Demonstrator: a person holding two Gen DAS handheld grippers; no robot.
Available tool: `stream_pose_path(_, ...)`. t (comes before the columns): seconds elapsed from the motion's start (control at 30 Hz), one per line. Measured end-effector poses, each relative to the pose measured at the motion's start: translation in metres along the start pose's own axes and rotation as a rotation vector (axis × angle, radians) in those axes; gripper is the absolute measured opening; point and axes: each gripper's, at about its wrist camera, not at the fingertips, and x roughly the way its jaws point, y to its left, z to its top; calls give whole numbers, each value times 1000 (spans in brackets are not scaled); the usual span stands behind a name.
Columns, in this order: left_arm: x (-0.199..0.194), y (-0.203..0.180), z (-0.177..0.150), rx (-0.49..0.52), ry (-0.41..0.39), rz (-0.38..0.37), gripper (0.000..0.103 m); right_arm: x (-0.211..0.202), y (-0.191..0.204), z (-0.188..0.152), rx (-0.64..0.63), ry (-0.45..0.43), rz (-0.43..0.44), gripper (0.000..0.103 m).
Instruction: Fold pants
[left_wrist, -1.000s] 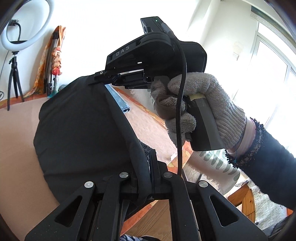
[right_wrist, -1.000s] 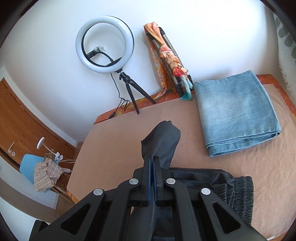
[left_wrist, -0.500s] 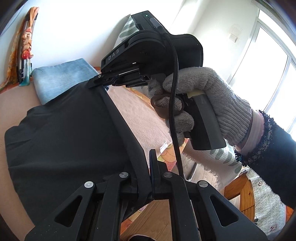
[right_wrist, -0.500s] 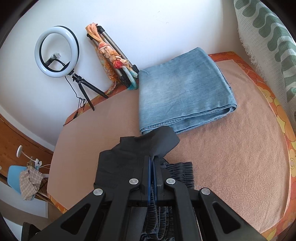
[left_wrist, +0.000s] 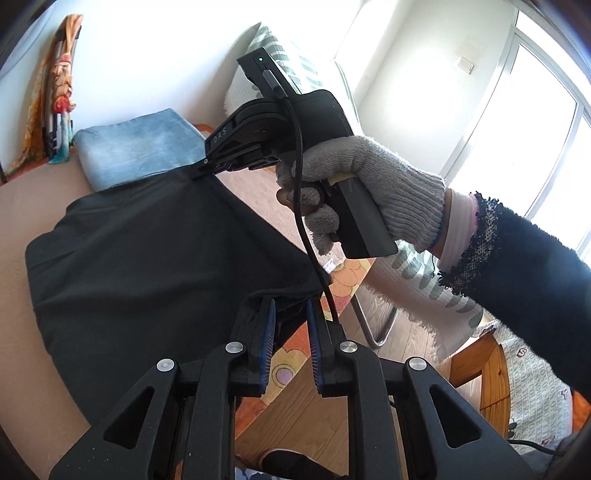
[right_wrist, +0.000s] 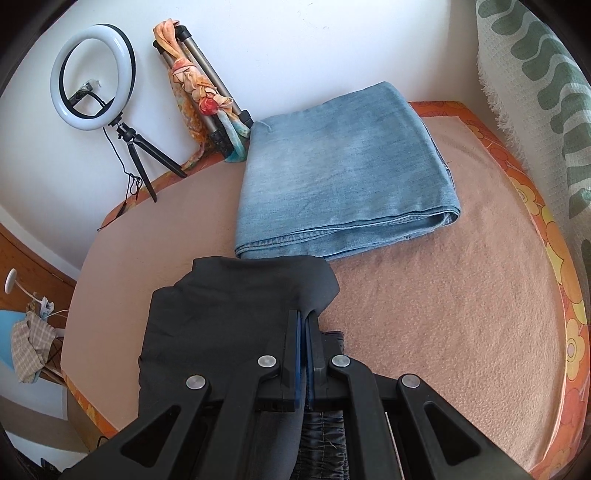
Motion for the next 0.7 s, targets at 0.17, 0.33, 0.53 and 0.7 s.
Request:
stream_pose_path(0.17,-46,22,-24,-57,-34,87,25,7,-3,-1,-8,-10,-5,0)
stream_pose_path(0.33,-74,53,-43,-179,-32,184,29,16,3,-1,-64,22,-56,3)
stream_pose_path(0.53,-70,73,-61,-276,5,186,29,-3,19,1,-132,-13,-140,39)
stream_pose_path(0.7,-64,77,-69,-295,23,174,40,-22,53,3,-204,-56,-82,39)
